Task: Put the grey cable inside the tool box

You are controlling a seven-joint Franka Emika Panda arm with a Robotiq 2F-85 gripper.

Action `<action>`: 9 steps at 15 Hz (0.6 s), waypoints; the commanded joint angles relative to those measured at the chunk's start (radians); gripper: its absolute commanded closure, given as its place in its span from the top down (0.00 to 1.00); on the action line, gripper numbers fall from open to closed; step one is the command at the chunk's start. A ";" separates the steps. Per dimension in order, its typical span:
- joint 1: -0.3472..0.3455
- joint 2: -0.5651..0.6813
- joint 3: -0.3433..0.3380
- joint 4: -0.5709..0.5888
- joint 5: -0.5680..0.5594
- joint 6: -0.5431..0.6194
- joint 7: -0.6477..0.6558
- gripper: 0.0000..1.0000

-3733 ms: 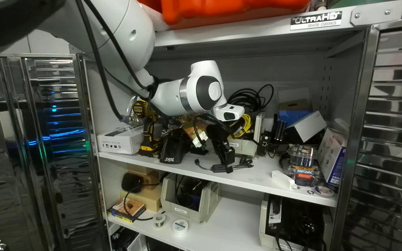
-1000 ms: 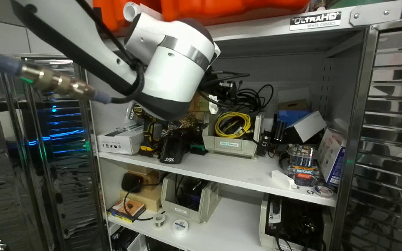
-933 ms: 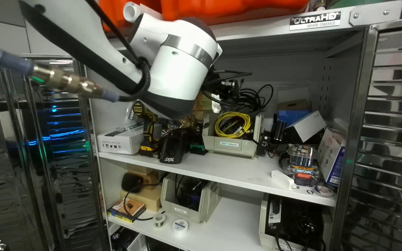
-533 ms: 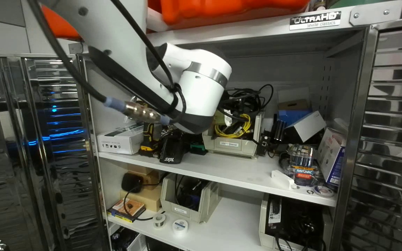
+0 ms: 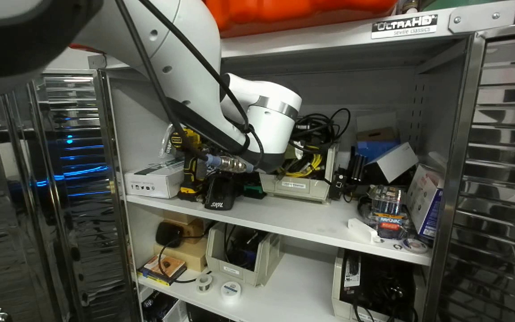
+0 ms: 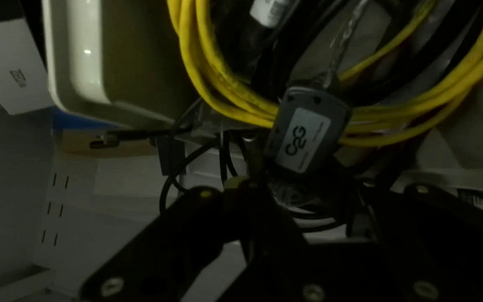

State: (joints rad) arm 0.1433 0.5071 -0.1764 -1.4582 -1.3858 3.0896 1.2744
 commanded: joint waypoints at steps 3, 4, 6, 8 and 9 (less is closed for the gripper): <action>-0.017 0.066 0.010 0.172 0.024 0.025 -0.017 0.17; -0.018 0.074 0.009 0.192 0.026 0.028 -0.008 0.17; -0.024 0.087 0.016 0.210 0.037 0.026 -0.025 0.16; -0.031 0.093 0.029 0.195 0.053 0.025 -0.061 0.16; -0.043 0.090 0.048 0.165 0.075 0.039 -0.101 0.16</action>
State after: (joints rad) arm 0.1356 0.5635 -0.1709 -1.3128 -1.3658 3.0896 1.2632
